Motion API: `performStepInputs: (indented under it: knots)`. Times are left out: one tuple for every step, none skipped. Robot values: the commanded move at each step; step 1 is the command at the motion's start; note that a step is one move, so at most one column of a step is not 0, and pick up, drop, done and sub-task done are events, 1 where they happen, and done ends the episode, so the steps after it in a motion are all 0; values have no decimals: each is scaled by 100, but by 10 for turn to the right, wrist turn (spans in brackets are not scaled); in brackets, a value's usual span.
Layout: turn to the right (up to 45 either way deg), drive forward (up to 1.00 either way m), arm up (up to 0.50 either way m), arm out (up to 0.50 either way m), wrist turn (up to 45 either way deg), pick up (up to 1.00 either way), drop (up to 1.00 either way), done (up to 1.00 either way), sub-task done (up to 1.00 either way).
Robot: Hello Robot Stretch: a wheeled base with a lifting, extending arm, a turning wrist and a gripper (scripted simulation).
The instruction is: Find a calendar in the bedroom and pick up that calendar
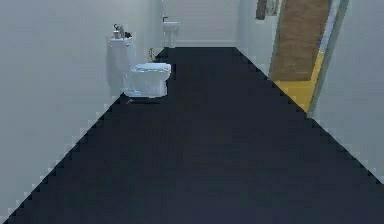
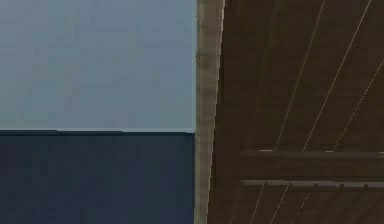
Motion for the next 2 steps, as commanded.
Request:
performStepInputs:
  knots:
    - [240, 0, 0, 0, 0, 0, 0, 0, 0]
    - [0, 100, 0, 0, 0, 0, 0, 0, 0]
